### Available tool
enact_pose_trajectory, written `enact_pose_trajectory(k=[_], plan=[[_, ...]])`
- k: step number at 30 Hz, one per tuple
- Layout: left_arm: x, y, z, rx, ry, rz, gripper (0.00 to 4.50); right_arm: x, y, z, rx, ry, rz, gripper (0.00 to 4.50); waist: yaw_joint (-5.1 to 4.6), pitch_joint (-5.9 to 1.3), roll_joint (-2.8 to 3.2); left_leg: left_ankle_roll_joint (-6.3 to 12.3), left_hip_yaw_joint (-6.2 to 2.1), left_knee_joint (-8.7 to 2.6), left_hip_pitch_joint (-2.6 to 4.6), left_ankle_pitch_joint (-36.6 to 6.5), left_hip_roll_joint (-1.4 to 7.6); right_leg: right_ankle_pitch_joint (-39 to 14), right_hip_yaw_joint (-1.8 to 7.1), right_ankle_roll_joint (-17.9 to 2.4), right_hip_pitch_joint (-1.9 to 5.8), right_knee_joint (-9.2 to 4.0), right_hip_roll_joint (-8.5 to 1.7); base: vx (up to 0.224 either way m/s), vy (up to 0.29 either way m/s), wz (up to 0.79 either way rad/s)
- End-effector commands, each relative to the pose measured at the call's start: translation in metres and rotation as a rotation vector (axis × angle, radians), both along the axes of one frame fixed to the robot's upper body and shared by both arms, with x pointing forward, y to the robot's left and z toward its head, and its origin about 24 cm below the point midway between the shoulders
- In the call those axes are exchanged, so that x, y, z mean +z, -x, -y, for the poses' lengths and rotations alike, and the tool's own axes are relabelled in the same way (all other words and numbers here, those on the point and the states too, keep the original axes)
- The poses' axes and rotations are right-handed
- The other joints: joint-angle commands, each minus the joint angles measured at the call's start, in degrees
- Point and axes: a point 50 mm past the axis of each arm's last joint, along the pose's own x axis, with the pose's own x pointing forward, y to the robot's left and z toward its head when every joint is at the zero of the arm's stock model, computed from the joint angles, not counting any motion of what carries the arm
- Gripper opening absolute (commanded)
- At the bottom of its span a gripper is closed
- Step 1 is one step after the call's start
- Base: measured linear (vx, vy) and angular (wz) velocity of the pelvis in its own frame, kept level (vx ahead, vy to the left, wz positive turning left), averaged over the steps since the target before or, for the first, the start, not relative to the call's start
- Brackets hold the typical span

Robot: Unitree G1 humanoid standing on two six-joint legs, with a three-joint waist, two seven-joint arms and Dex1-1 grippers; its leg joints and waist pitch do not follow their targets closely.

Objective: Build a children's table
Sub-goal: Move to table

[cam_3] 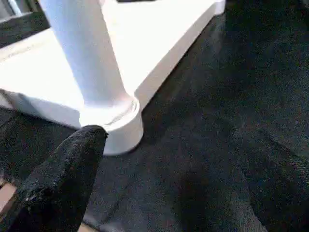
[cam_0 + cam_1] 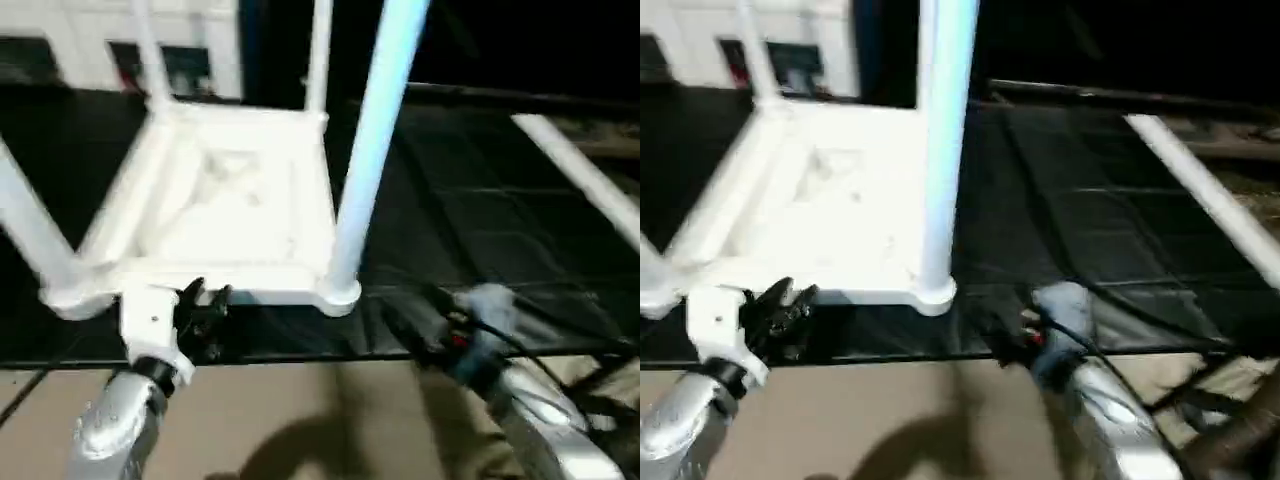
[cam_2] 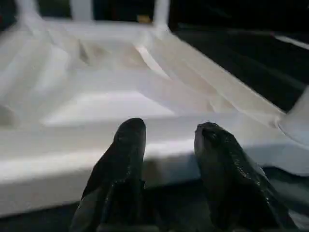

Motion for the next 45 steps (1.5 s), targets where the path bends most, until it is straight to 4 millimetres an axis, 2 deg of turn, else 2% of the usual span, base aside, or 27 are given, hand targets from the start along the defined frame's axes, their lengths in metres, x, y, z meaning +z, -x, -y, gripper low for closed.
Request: enact_pose_trajectory(k=[1, 2, 3, 5, 7, 11, 12, 17, 19, 21, 22, 23, 24, 25, 26, 27, 28, 29, 30, 31, 32, 33, 35, 36, 41, 43, 45], plan=[[0.006, 0.003, -0.011, 0.054, -0.038, 0.038, 1.89, 0.007, 0.004, -0.003, 0.061, -0.029, 0.04, 4.5, 1.11, -2.15, -0.46, 7.6, 1.92, -2.33, -1.45, -1.7, -1.64, -42.2, 5.28, -1.7, 3.29, -9.1, -5.75, -0.022, 0.11, -0.04], [0.005, 0.005, -0.015, 0.074, -0.04, 0.04, 1.89, 0.006, 0.008, -0.005, 0.078, -0.035, 0.038, 4.5, 0.74, -2.12, 0.31, 7.95, 2.36, -3.62, -1.32, -1.6, -1.89, -37.8, 4.1, -3.6, 3.23, -8.4, -3.54, -0.017, 0.138, -0.04], [0.005, 0.006, -0.017, 0.083, -0.039, 0.04, 1.89, 0.006, 0.01, -0.005, 0.088, -0.039, 0.035, 4.5, -0.53, -2.2, 1.04, 8.46, 2.9, -4.53, 0.17, -6.0, -1.91, -29.2, 2.16, -5.8, 1.83, -6.61, 0.31, -0.017, 0.138, -0.04], [0.004, 0.006, -0.018, 0.08, -0.041, 0.039, 1.89, 0.005, 0.012, -0.005, 0.092, -0.04, 0.034, 4.5, -1.64, -2.38, 1.71, 4.81, 2.83, -4.95, 1.55, -19.6, -0.98, -23.7, 2.55, -7.7, 0.51, -5.99, 1.75, -0.012, 0.118, 0.12], [0.003, 0.007, -0.02, 0.061, -0.045, 0.035, 1.89, 0.005, 0.011, -0.007, 0.079, -0.029, 0.036, 4.5, -2.39, -2.25, 2.17, -2.12, 1.96, -6.14, 1.42, -30.6, -0.65, -20.1, 3.51, -5.2, 0.81, -5.98, 2.65, -0.033, 0.104, 0.12], [-0.001, 0.006, -0.02, 0.056, -0.062, 0.006, 1.89, 0.005, 0.008, -0.011, 0.089, -0.016, 0.043, 4.5, -3.29, -2.17, 1.94, -3.05, 1.6, -6.56, 0.8, -34.0, -1.56, -22.2, 3.79, -1.3, 1.34, -7.01, 2.12, -0.046, 0.073, 0.0], [-0.003, 0.007, -0.02, 0.057, -0.072, -0.003, 1.89, 0.005, 0.008, -0.011, 0.091, -0.022, 0.044, 4.5, -2.69, -1.86, 1.72, 0.65, -0.68, -8.24, -3.67, -33.5, -3.08, -24.8, 0.95, 0.4, 4.81, -6.43, 0.93, -0.061, 0.023, 0.03], [-0.008, 0.01, -0.02, 0.086, -0.101, -0.022, 1.89, 0.004, 0.008, -0.013, 0.108, -0.027, 0.047, 4.5, -3.26, -1.83, 1.74, 1.82, -2.66, -6.04, -4.22, -26.6, -5.06, -30.7, -2.05, -3.4, 4.89, -8.39, -1.33, -0.038, -0.027, 0.54], [-0.009, 0.01, -0.02, 0.106, -0.08, -0.024, 1.89, 0.004, 0.008, -0.014, 0.121, -0.025, 0.049, 4.5, -3.08, -1.23, 2.62, -4.38, -5.08, -7.66, -4.43, -36.9, -4.13, -29.9, -3.07, -4.5, 5.35, -6.72, 0.29, -0.022, -0.1, 0.64], [-0.01, 0.009, -0.018, 0.103, -0.077, -0.04, 1.89, 0.005, 0.007, -0.013, 0.118, -0.026, 0.053, 4.5, -2.79, -1.13, 2.51, -5.86, -7.83, -9.46, -4.04, -42.3, -2.73, -25.2, -2.23, -8.6, 5.47, -4.06, 2.0, 0.005, -0.146, 0.71], [-0.014, 0.007, -0.018, 0.107, -0.065, -0.055, 1.89, 0.004, 0.003, -0.012, 0.074, -0.039, 0.049, 4.5, -3.36, -1.49, 2.53, -4.29, -7.13, -8.85, -0.55, -42.9, 1.88, -21.1, 0.33, -10.3, 2.88, -2.16, 2.67, 0.031, -0.202, 0.69], [-0.014, 0.007, -0.018, 0.107, -0.065, -0.055, 1.89, 0.004, 0.003, -0.012, 0.074, -0.039, 0.049, 4.5, -3.16, -0.49, 2.05, -4.31, -5.93, -8.7, -1.14, -43.5, 1.8, -22.1, 0.5, -9.3, 2.25, -3.08, 2.12, -0.011, -0.218, 0.57], [-0.013, 0.004, -0.022, 0.132, -0.079, -0.053, 1.89, 0.002, 0.0, -0.011, 0.027, -0.032, 0.046, 4.5, -1.33, -0.24, 2.33, -5.75, -1.22, -9.02, -2.66, -44.3, 0.28, -28.2, 1.21, -6.4, 2.38, -2.92, 2.93, -0.011, -0.218, 0.57], [-0.011, 0.002, -0.023, 0.131, -0.079, -0.047, 1.89, 0.003, -0.001, -0.01, 0.008, -0.036, 0.049, 4.5, -0.59, -0.06, -0.58, -4.08, 3.08, 2.52, 3.81, -30.3, -4.62, -55.4, 1.82, -0.3, -4.53, -12.97, -0.65, -0.098, -0.195, 0.38], [-0.009, 0.001, -0.023, 0.124, -0.088, -0.034, 1.89, 0.003, -0.001, -0.01, -0.009, -0.041, 0.049, 4.5, -1.7, 0.84, -2.9, -2.33, 2.93, 10.57, 5.87, -15.6, -5.67, -73.1, 2.6, 2.2, -9.48, -17.68, -4.43, -0.083, -0.096, -0.1], [-0.007, -0.001, -0.022, 0.114, -0.096, -0.021, 1.89, 0.003, -0.001, -0.01, -0.023, -0.048, 0.048, 4.5, -0.36, -0.76, -2.05, 2.22, -1.05, 7.49, -3.0, -2.4, -4.47, -69.7, 8.97, 3.4, 2.06, -11.71, -9.09, -0.083, -0.096, -0.1], [-0.006, -0.001, -0.021, 0.099, -0.099, -0.019, 1.89, 0.003, 0.0, -0.01, -0.024, -0.051, 0.049, 4.5, 0.99, -1.78, -0.98, 3.21, -1.64, 4.53, -3.21, -4.1, -2.97, -60.9, 10.02, 1.9, 4.44, -9.58, -10.16, 0.026, -0.005, -0.23], [-0.006, -0.002, -0.02, 0.094, -0.099, -0.02, 1.89, 0.003, 0.0, -0.01, -0.023, -0.051, 0.05, 4.5, 1.63, -2.47, 0.11, 5.72, -1.45, -0.16, 0.55, -7.5, -1.45, -39.7, 9.09, -3.9, 3.3, -8.0, -7.4, -0.027, -0.025, 0.18], [-0.005, -0.004, -0.014, 0.022, -0.107, -0.023, 1.89, 0.002, 0.005, -0.013, -0.022, -0.05, 0.042, 4.5, -0.13, -3.11, 0.53, 7.45, -0.54, -3.35, 1.86, -7.9, -2.44, -23.2, 5.54, -6.3, 2.05, -4.63, -0.29, -0.027, -0.025, 0.18], [-0.005, -0.004, -0.014, 0.022, -0.107, -0.023, 1.89, 0.002, 0.005, -0.013, -0.022, -0.05, 0.042, 4.5, -0.13, -3.11, 0.53, 7.45, -0.54, -3.35, 1.86, -7.9, -2.44, -23.2, 5.54, -6.3, 2.05, -4.63, -0.29, -0.092, -0.051, 0.33], [-0.005, -0.005, -0.011, 0.0, -0.112, -0.02, 1.89, 0.002, 0.006, -0.014, -0.023, -0.05, 0.042, 4.5, -1.14, -2.67, 1.35, 8.55, 0.37, -3.76, 2.74, -8.6, -1.49, -9.7, 5.13, -10.2, 0.93, -4.19, 0.89, -0.085, -0.017, 0.15], [-0.005, -0.005, -0.01, -0.012, -0.115, -0.018, 1.89, 0.002, 0.007, -0.015, -0.024, -0.05, 0.043, 4.5, -2.28, -1.27, 1.4, 4.56, 0.34, -5.5, 1.35, -25.3, -0.67, -19.8, 5.27, -7.6, 1.67, -5.35, 1.22, -0.085, -0.017, 0.15], [-0.006, -0.005, -0.007, -0.021, -0.115, -0.027, 1.89, 0.002, 0.008, -0.016, -0.031, -0.055, 0.047, 4.5, -2.82, -1.27, 1.83, 1.32, 0.61, -4.91, 2.75, -31.7, -1.37, -26.7, 5.44, -5.5, 0.67, -6.69, 0.61, -0.06, 0.007, 0.08], [-0.007, -0.005, -0.006, -0.02, -0.106, -0.028, 1.89, 0.002, 0.008, -0.016, -0.035, -0.054, 0.048, 4.5, -3.55, -0.38, 2.24, -0.1, 0.06, -5.19, 3.13, -37.7, -1.8, -36.9, 4.16, -1.2, 0.46, -8.44, 0.78, -0.058, 0.004, 0.08], [-0.008, -0.01, -0.006, 0.024, -0.065, -0.027, 1.89, 0.0, 0.009, -0.012, -0.096, -0.018, 0.03, 4.5, -5.46, -0.77, 2.61, 0.27, -0.62, -6.18, 2.05, -38.1, -1.22, -32.0, 2.3, -0.4, 3.1, -9.01, 0.26, -0.014, 0.0, -0.01], [-0.009, -0.011, -0.004, 0.01, -0.071, -0.033, 1.89, -0.001, 0.01, -0.011, -0.103, -0.015, 0.025, 4.5, -6.22, -0.22, 2.77, 0.04, -0.75, -6.4, 1.74, -39.1, -1.25, -34.5, 1.49, 0.2, 3.09, -9.68, 0.03, -0.025, -0.001, -0.03], [-0.009, -0.011, -0.002, 0.01, -0.042, -0.028, 1.89, 0.0, 0.011, -0.013, -0.109, -0.034, 0.018, 4.5, -7.19, 0.29, 2.95, 0.1, -0.88, -7.1, 1.39, -42.0, -0.91, -36.6, -0.62, 1.3, 3.74, -10.06, 0.58, -0.052, -0.009, -0.05]])
